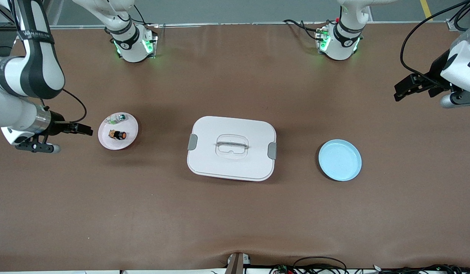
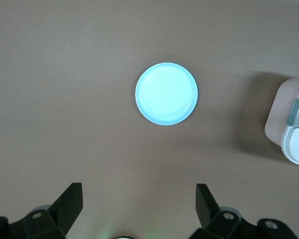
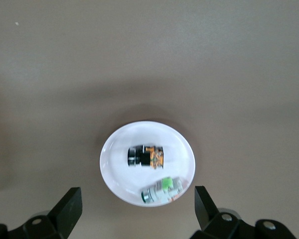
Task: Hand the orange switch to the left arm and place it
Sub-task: 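Lower the right gripper over the orange switch on the white plate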
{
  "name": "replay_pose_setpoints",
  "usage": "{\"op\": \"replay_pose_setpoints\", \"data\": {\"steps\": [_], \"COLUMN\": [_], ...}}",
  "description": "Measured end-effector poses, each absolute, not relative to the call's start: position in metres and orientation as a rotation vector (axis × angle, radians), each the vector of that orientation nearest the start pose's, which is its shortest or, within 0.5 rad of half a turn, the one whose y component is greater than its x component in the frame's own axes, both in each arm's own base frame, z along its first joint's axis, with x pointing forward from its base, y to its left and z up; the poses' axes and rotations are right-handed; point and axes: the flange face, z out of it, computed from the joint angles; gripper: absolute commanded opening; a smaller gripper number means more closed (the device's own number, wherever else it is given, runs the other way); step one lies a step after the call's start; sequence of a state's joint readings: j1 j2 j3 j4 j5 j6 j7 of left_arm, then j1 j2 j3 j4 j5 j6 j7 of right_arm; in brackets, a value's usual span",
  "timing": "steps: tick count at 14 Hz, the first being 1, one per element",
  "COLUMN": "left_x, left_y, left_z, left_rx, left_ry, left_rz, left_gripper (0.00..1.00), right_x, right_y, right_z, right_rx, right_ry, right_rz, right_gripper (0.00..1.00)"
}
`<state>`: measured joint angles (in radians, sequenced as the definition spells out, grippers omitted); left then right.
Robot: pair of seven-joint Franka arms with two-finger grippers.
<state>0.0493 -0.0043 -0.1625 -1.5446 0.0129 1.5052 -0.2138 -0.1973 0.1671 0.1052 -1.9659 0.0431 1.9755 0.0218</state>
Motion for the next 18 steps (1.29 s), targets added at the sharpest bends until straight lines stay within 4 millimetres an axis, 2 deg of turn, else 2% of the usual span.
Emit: {"op": "replay_pose_setpoints", "data": {"steps": [4, 8, 12, 18], "left_x": [0.543, 0.543, 0.542, 0.541], "left_y": [-0.061, -0.061, -0.061, -0.063], "left_z": [0.633, 0.633, 0.632, 0.632], "left_rx": [-3.118, -3.118, -3.116, -3.115], "left_ry": [-0.158, -0.158, -0.155, -0.150], "left_rz": [0.051, 0.053, 0.069, 0.077], "left_gripper": [1.00, 1.00, 1.00, 1.00], "right_x": [0.561, 0.552, 0.546, 0.534], "right_y": [-0.050, -0.049, -0.046, -0.025], "right_z": [0.317, 0.268, 0.242, 0.212], "right_rx": [-3.063, -3.054, -3.045, -3.049], "right_ry": [0.222, 0.231, 0.262, 0.262], "right_rz": [0.169, 0.209, 0.253, 0.262], "right_gripper": [1.00, 1.00, 1.00, 1.00]}}
